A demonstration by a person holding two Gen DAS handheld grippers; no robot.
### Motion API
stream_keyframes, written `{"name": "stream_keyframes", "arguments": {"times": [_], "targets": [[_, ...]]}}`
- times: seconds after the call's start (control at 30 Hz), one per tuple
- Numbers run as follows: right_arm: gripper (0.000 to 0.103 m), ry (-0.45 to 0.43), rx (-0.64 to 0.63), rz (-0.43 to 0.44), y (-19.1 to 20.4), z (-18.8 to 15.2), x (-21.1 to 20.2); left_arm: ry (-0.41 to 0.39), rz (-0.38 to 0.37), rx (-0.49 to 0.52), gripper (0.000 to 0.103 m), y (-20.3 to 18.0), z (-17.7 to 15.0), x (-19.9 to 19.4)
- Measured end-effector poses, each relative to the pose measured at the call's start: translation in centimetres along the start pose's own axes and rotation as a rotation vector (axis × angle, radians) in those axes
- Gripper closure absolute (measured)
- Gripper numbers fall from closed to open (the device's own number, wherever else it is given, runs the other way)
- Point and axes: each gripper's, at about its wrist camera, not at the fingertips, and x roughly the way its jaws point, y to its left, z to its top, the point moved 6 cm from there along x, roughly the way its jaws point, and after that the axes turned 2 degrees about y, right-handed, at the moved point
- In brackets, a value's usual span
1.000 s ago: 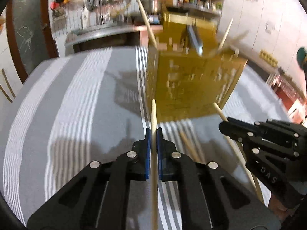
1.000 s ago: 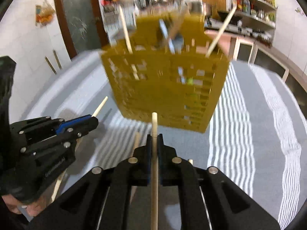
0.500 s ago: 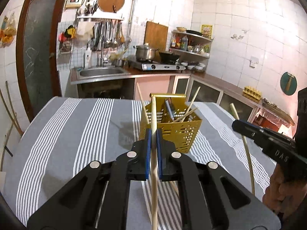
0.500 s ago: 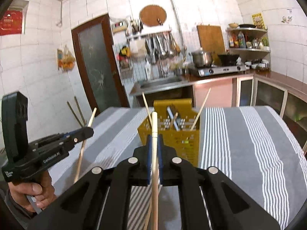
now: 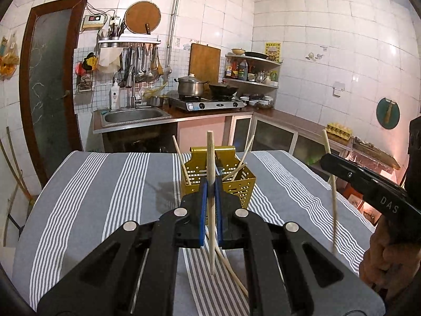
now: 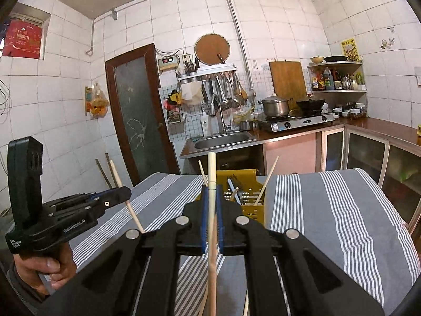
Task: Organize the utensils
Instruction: 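Lift and carry both chopsticks upright over the caddy with both grippers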
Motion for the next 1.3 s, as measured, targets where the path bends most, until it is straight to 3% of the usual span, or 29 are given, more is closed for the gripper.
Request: {"name": "stream_keyframes", "arguments": {"times": [0.57,1.0,1.3], "targets": [[0.097,-0.052,-0.028,-0.042,0.1,0.7,-1.0,0.007,0.005,0.010,0.099,0.4,0.6,0.2],[0.097,-0.124,-0.058,-0.063,-0.1,4.3,-0.7,-0.011,0.006,0.016,0.099,1.1,2.9,1.0],[0.097,-0.159,-0.080,-0.069,-0.3,7.0,1.6,-0.035,-0.001,0.015,0.099,1.7,5.7,2.4]]}}
